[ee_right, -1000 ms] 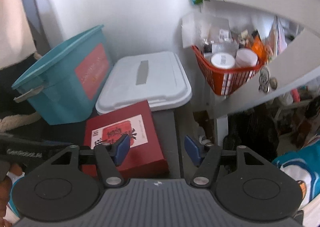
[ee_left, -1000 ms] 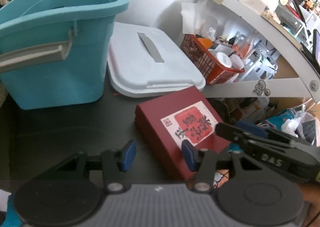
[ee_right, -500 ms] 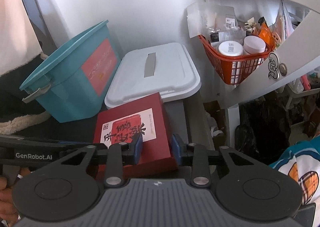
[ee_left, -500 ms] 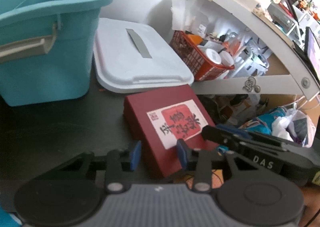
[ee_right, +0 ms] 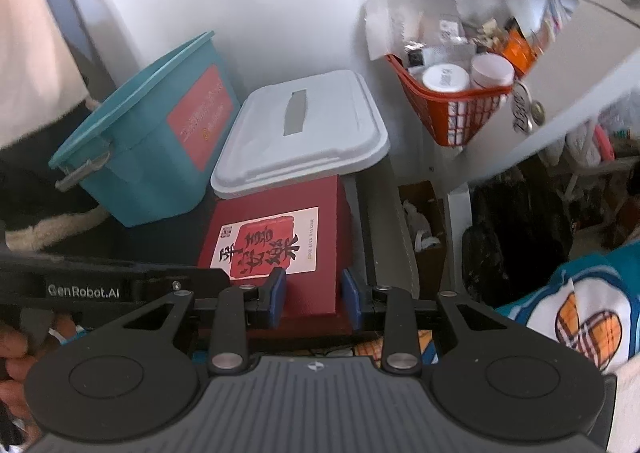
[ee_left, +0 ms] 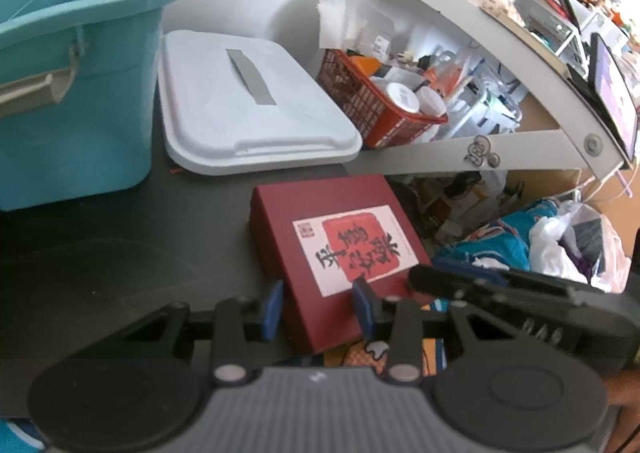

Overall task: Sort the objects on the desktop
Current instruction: 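Roll the right tool and close its fingers on the red box's sides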

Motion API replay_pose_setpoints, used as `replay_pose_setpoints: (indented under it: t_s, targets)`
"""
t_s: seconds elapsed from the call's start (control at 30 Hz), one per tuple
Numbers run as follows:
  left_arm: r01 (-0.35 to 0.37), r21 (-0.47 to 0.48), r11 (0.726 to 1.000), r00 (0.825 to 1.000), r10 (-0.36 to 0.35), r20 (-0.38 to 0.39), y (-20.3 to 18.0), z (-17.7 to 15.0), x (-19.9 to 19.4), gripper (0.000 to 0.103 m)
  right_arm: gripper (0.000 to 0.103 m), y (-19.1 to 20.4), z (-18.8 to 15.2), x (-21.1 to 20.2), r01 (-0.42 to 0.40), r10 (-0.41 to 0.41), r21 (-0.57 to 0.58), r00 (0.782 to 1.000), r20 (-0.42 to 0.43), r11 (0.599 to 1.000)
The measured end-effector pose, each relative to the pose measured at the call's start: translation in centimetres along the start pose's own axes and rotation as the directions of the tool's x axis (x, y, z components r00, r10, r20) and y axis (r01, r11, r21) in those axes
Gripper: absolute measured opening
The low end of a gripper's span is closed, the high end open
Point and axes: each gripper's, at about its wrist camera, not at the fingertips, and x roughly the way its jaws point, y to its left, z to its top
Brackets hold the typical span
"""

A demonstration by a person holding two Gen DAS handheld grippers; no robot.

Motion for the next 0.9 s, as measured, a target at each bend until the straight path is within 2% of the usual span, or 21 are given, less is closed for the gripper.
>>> replay_pose_setpoints:
  t_s: [0.1, 0.23, 0.3, 0.37, 0.43, 0.6, 0.73, 0.9]
  targets:
    - [0.002, 0.003, 1.0, 1.0, -0.002, 0.013, 0.0, 0.2, -0.4, 0.04, 0.039, -1.4, 1.0, -1.2, -0.01, 0.009, 0.051, 1.0, 0.014, 0.999]
    - [-0.006, 0.013, 1.0, 1.0, 0.006, 0.026, -0.2, 0.4, -0.7, 0.04, 0.072, -2.9, 2.0, -2.0, -0.067, 0.068, 0.103, 0.998, 0.001, 0.992]
    - [-0.01, 0.013, 1.0, 1.0, 0.01, 0.024, -0.2, 0.4, -0.6, 0.04, 0.08, -3.4, 1.8, -1.9, -0.108, 0.111, 0.108, 0.994, -0.019, 0.988]
    - [-0.016, 0.014, 1.0, 1.0, 0.016, 0.02, -0.2, 0.3, -0.5, 0.04, 0.093, -3.9, 1.3, -1.7, -0.144, 0.147, 0.123, 0.989, -0.011, 0.982]
    - [-0.023, 0.015, 1.0, 1.0, 0.022, 0.018, -0.2, 0.3, -0.4, 0.04, 0.095, -4.4, 0.6, -1.4, -0.169, 0.169, 0.138, 0.986, 0.007, 0.976]
    - [-0.037, 0.001, 0.999, 0.999, 0.037, 0.02, 0.2, 0.4, -0.4, 0.04, 0.095, -5.6, 0.7, -0.7, -0.108, 0.107, 0.187, 0.994, 0.016, 0.976]
    - [-0.049, -0.008, 0.999, 0.999, 0.049, 0.013, 0.4, 0.4, 0.0, 0.04, 0.095, -6.1, 1.3, -0.2, -0.154, 0.148, 0.204, 0.988, 0.042, 0.967]
    - [-0.03, -0.002, 1.0, 0.999, 0.03, 0.016, 0.3, 0.2, 0.2, 0.04, 0.09, -5.9, 0.9, 1.7, -0.175, 0.183, 0.278, 0.983, -0.004, 0.944]
